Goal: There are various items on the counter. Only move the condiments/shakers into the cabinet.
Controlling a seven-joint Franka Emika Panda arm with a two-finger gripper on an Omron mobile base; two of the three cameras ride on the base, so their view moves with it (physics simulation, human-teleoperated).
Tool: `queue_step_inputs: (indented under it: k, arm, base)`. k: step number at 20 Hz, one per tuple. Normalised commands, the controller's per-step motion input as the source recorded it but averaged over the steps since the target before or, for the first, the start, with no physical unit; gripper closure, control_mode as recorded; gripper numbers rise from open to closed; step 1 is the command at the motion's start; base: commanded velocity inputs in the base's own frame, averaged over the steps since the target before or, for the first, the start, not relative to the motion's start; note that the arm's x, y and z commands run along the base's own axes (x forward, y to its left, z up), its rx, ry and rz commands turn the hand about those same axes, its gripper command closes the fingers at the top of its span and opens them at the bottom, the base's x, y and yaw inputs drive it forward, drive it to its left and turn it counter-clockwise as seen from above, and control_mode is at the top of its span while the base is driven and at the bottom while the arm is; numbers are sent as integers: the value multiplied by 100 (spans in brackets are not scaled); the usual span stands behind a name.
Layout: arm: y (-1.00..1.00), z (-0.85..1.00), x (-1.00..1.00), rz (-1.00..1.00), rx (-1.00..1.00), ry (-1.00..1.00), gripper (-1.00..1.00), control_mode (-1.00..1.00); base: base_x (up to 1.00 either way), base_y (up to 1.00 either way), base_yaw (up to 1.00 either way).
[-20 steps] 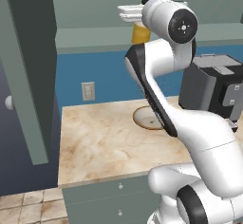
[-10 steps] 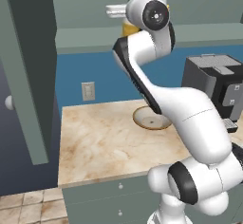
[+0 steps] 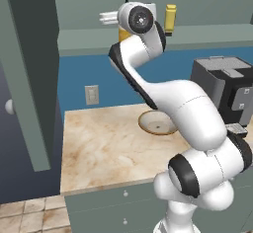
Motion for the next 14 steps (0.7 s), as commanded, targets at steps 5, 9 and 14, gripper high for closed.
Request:
queue_step_inputs:
  k: [5,9,14]
  arm:
    - [2,-2,67,-2,0,2,100,-100]
    - [0,0,65,-3,0,2,100,-100]
    - [0,-7,64,-5,0,0,100,-100]
  base:
    - [0,0,0]
    - [0,0,0]
    - [0,0,0]
